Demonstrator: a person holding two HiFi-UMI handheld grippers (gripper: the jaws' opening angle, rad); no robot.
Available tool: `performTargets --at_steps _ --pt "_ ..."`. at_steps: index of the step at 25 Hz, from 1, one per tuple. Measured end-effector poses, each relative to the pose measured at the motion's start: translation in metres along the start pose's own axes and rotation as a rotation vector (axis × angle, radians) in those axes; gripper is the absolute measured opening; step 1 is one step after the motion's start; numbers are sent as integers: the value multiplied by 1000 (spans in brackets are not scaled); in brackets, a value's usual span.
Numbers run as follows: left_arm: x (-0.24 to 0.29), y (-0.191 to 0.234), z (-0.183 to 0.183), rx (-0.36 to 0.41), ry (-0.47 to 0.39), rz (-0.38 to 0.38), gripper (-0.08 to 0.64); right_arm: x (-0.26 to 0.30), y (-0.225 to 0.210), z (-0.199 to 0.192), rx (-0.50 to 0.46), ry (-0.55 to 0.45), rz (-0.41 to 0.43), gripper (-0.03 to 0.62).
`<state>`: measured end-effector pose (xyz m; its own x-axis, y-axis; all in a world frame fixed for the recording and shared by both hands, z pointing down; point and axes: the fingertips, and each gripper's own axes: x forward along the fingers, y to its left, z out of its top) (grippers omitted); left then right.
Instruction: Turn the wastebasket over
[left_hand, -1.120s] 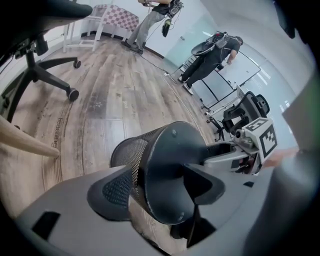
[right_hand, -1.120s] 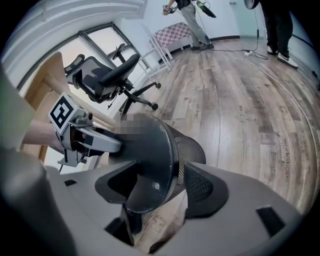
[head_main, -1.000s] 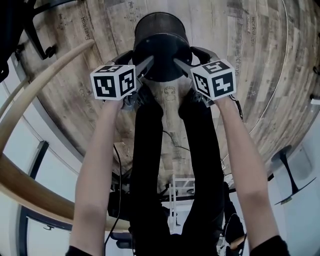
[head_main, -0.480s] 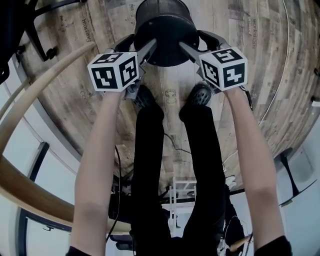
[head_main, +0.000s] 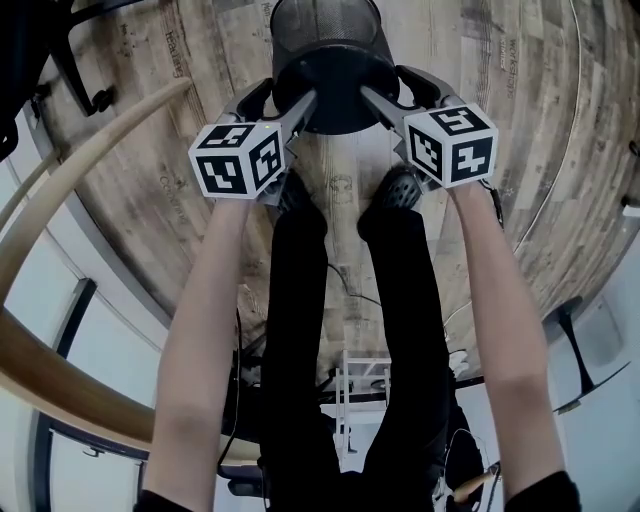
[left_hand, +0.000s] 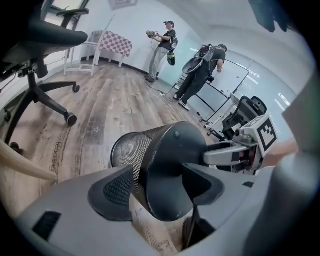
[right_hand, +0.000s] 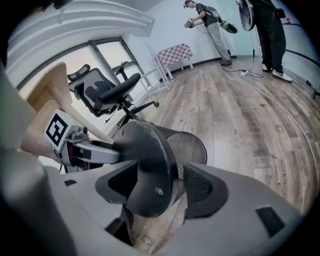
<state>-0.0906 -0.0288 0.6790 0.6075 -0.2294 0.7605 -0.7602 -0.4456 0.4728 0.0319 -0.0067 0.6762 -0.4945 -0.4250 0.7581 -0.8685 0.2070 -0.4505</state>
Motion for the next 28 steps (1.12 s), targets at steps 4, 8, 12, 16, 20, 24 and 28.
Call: performTargets --at_steps 4,8,12,16,20,24,28 --pt "-6 -2 -15 -22 39 -30 323 -4 13 -7 39 37 94 296" --pt "-12 -7 -22 -73 54 -88 356 -10 22 -20 90 99 167 302" --pt "-14 -18 -27 -121 71 -165 380 -17 21 -31 172 134 216 318" --pt "-17 -23 -35 -175 92 -212 404 -24 27 -47 276 172 300 333" --pt "-22 -24 -48 -207 121 -250 420 -29 37 -68 332 218 366 341" --pt "-26 -29 -70 -196 192 -290 431 -30 44 -92 348 275 389 345" --pt "-25 -35 -101 -164 281 -308 434 -28 48 -119 316 332 381 348"
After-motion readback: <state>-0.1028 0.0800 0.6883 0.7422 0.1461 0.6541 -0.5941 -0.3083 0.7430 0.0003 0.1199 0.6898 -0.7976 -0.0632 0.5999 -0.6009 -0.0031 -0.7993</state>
